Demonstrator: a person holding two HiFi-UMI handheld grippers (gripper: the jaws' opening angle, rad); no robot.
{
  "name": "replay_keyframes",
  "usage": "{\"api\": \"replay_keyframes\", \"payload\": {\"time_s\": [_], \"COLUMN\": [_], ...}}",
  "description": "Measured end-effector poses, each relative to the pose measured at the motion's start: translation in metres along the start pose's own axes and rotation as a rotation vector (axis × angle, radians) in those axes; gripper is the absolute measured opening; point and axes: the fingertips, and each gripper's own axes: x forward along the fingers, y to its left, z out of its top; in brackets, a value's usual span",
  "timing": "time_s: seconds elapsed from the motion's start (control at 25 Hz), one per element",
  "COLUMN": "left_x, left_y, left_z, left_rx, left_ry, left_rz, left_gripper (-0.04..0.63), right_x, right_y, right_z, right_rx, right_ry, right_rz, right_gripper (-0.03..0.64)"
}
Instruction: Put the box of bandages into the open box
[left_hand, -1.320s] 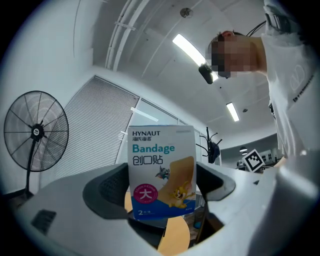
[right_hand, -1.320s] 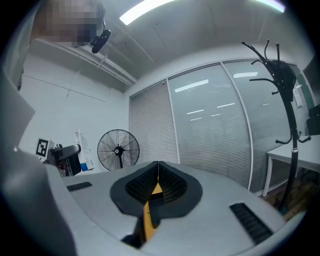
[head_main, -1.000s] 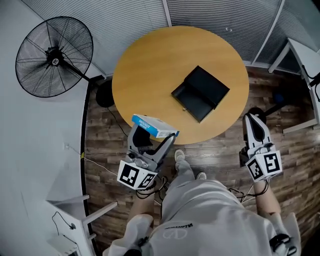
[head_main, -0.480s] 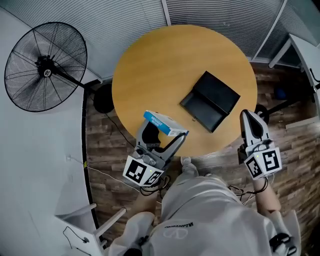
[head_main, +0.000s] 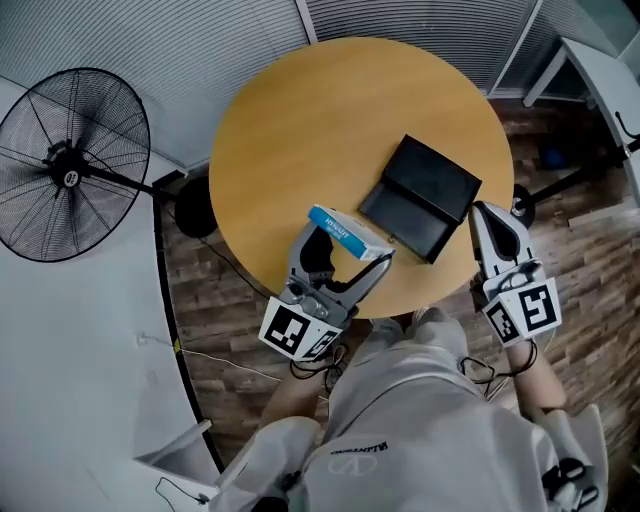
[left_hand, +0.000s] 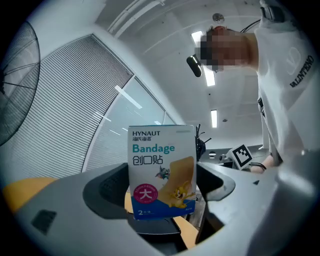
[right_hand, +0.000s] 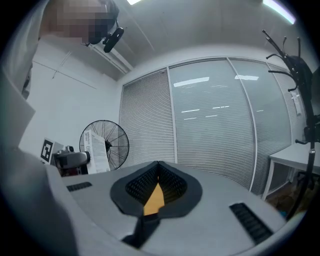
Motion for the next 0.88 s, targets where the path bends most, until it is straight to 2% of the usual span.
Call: {"api": "replay_keyframes", "payload": {"time_s": [0.48,0.76,0.88], "left_x": [0.049,0.085,0.097], "left_y": [-0.005,-0.015,-0.015], "left_z": [-0.038,-0.090,-0.117], "left_rx": [0.024,0.088,0.143], "left_ry": [0.093,0.278,0.355], "left_rz": [-0.088,-0.182,-0.238], "left_gripper": [0.425,0.425,0.425], "right_x": [0.018,0.037,0.043], "right_y": [-0.013,-0.028,-0.036], "right_z": [-0.014,-0.037,-0.047], "right_rx": [-0.042,-0.040,-0.032], "right_ry": [0.045,0.079,0.089], "right_rz": [0.036,0.071,0.082], "right_gripper": [0.018,0.018,0.018]}}
